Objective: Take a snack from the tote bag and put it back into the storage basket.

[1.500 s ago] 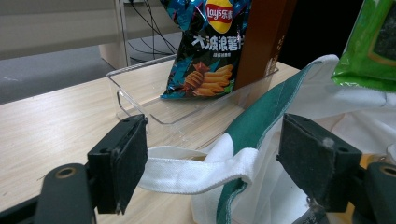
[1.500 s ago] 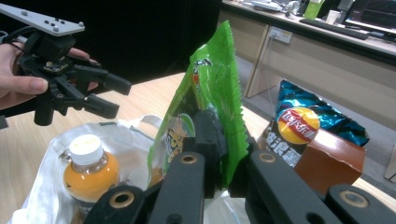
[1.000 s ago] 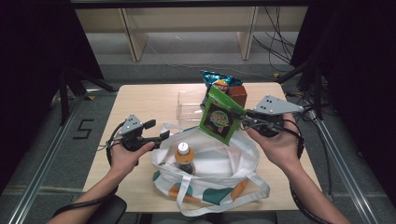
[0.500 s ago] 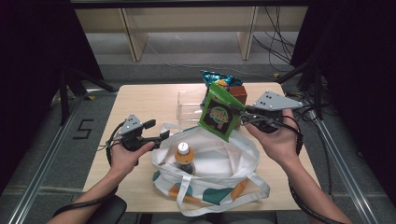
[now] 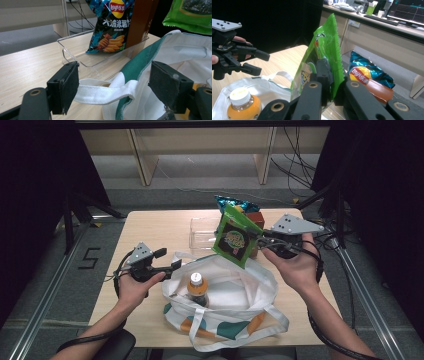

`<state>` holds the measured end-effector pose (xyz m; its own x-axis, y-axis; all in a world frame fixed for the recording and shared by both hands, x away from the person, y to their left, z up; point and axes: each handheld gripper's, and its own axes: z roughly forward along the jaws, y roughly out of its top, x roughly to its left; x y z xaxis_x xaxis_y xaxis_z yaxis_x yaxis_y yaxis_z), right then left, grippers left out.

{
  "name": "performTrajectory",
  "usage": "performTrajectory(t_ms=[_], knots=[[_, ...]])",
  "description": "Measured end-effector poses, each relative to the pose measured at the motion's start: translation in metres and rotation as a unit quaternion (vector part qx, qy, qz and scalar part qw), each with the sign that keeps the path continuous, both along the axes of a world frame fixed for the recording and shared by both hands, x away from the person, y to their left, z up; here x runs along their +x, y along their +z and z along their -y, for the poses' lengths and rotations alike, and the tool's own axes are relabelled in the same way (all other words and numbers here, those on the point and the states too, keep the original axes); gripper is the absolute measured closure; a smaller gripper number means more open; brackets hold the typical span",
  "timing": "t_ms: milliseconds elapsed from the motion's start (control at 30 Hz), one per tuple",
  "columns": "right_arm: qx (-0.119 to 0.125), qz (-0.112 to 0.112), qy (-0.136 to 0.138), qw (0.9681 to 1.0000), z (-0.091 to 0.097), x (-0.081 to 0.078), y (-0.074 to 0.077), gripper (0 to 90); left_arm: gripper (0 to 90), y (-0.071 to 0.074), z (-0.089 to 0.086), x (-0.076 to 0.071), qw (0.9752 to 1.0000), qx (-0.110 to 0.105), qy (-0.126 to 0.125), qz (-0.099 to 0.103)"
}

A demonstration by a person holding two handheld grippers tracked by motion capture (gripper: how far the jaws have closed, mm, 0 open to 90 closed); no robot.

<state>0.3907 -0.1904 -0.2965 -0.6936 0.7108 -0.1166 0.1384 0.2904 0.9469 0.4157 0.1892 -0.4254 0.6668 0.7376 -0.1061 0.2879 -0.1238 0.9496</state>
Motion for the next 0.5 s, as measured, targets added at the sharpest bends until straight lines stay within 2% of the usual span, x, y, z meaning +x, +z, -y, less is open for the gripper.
performTrajectory(t_ms=[100,133,267,300,367,433,467,500], knots=[[-0.003,0.004,-0.001,1.0000,0.0004,0.0018,0.0013,87.4,23.0,0.0001,0.0001,0.0001,1.0000,0.000,0.000,0.000],[0.004,-0.002,0.000,1.0000,-0.0009,0.0027,0.0012,87.4,23.0,0.0000,0.0001,0.0001,1.0000,0.000,0.000,0.000],[0.002,-0.001,-0.003,1.0000,-0.0014,0.0034,0.0027,87.4,23.0,0.0000,0.0004,0.0001,1.0000,-0.001,0.000,0.000],[0.002,0.008,-0.001,1.0000,-0.0016,0.0049,0.0029,87.4,23.0,0.0001,0.0004,0.0000,1.0000,-0.001,0.000,0.000],[-0.001,0.008,-0.005,1.0000,-0.0018,0.0065,0.0044,87.4,23.0,0.0002,0.0003,0.0000,1.0000,-0.001,0.000,0.000],[0.004,0.001,-0.008,1.0000,-0.0030,0.0068,0.0046,87.4,23.0,-0.0003,0.0004,0.0004,1.0000,-0.005,-0.004,0.001],[0.000,0.014,-0.009,0.9999,-0.0028,0.0090,0.0050,87.4,23.0,0.0002,0.0002,-0.0001,1.0000,-0.001,0.000,0.000],[0.004,0.006,-0.010,0.9999,-0.0035,0.0087,0.0052,87.4,23.0,0.0002,0.0002,-0.0001,1.0000,0.000,-0.001,0.000]])
